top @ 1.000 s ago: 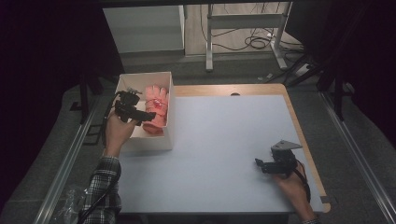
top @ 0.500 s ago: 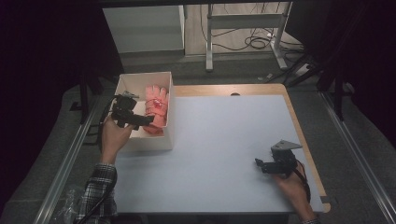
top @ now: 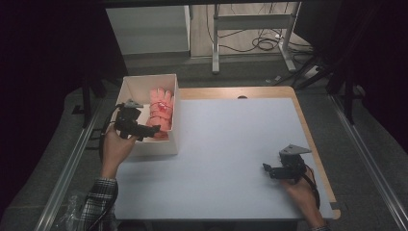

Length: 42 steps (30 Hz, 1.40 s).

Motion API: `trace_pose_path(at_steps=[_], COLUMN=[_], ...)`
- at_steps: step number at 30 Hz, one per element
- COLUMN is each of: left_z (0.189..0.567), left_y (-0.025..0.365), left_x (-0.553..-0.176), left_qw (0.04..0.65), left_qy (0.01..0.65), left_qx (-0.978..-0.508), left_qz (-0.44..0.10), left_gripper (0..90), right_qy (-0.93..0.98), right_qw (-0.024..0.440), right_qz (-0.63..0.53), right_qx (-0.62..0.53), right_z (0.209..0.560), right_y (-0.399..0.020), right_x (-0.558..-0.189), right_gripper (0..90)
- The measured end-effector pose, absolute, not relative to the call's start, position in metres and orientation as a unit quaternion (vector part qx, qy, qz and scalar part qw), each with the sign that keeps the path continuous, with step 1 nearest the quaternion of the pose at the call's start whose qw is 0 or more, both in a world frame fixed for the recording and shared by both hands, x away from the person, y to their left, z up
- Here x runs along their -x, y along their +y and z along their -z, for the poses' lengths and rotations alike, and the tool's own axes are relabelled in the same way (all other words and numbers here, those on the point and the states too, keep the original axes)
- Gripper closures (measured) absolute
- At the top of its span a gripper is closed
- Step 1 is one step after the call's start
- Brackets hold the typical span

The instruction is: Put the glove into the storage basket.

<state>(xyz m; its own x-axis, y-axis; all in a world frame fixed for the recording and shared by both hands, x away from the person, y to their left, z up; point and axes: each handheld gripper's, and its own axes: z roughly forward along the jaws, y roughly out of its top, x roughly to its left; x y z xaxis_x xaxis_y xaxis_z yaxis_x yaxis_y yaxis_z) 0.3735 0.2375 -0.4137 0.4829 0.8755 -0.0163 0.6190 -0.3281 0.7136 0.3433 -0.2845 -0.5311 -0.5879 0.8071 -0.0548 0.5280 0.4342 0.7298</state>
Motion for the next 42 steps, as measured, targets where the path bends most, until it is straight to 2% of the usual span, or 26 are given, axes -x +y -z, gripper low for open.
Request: trace_pose_path(at_steps=[42], left_z=[0.441], left_y=[0.200], left_x=[-0.319], left_qw=[0.381], left_qy=[0.415], left_qx=[-0.811], left_qz=[-0.156], left_gripper=[2.8], right_qy=[0.823], right_qw=[0.204], right_qz=[-0.342], right_qx=[-0.406], right_z=[0.531], right_y=[-0.284], right_x=[-0.343], right_gripper=[16.8])
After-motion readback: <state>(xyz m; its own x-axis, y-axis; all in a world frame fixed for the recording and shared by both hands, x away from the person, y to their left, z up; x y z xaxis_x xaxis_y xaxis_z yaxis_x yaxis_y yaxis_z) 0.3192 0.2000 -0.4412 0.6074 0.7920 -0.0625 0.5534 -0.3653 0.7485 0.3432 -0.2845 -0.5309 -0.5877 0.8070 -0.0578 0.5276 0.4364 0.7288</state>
